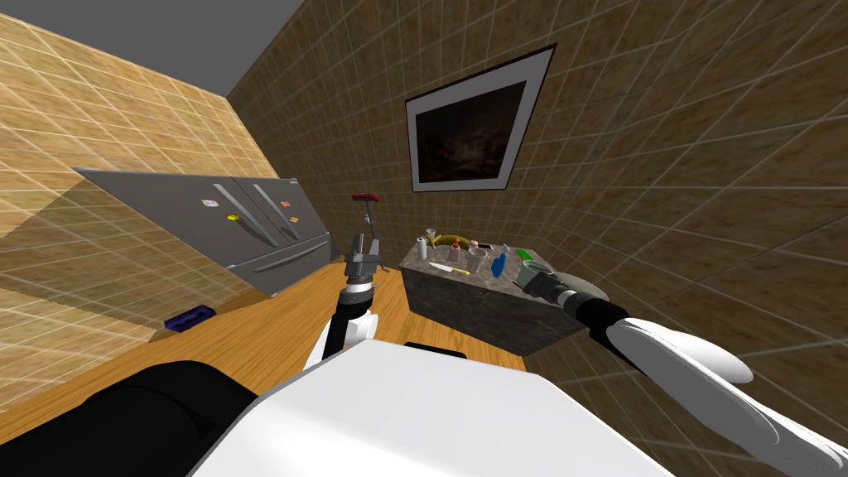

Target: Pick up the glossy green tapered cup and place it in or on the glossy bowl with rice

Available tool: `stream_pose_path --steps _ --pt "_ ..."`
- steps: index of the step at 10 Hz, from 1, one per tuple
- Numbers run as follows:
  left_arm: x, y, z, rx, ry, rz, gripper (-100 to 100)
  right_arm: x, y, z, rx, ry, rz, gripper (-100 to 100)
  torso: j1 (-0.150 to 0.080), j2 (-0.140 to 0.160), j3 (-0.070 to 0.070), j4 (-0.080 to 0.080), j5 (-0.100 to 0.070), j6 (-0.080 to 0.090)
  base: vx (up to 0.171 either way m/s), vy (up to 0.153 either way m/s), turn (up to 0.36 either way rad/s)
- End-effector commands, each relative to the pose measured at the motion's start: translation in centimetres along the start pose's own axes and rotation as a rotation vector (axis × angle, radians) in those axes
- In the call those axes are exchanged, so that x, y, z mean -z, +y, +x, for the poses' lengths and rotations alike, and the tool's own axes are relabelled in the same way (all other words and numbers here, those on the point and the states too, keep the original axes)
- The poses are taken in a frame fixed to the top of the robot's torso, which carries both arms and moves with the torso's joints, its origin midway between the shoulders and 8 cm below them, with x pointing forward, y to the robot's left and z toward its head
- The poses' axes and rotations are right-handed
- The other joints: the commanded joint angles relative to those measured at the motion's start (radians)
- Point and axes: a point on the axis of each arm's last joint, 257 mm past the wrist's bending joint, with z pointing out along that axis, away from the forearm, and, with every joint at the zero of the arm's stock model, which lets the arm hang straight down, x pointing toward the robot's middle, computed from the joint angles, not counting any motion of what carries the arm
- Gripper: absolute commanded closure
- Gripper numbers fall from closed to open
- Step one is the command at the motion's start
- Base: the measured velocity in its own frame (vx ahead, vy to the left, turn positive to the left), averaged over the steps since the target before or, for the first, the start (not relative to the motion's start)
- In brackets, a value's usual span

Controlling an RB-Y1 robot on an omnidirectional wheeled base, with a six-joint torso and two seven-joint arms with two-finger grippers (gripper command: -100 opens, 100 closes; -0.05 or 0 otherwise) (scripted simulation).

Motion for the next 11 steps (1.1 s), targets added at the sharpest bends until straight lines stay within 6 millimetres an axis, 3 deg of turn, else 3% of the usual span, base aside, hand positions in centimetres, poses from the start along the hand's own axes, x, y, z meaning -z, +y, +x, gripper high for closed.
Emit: stream_pose_path --steps 1,2,5,11 --pt "0.0 0.0 0.0 0.0 0.0 0.0 0 0.7 -0.6 0.3 0.064 0.03 -0.032 -100 0.0 0.0 0.0 0.0 0.0 0.0 0.008 -0.01 0.088" --pt "0.0 0.0 0.0 0.0 0.0 0.0 0 0.7 0.2 0.8 0.063 0.049 -0.062 -100 0.0 0.0 0.0 0.0 0.0 0.0 0.01 -0.013 0.048" --pt "0.0 0.0 0.0 0.0 0.0 0.0 0 2.0 -0.6 1.7 0.17 0.111 -0.123 -100 -0.001 -0.001 -0.001 0.0 0.0 0.0 0.015 -0.019 0.081" --pt "0.0 0.0 0.0 0.0 0.0 0.0 0 3.8 0.0 3.8 0.265 0.213 -0.234 -100 -0.001 -0.002 -0.001 0.0 0.0 0.0 0.019 -0.021 0.048"
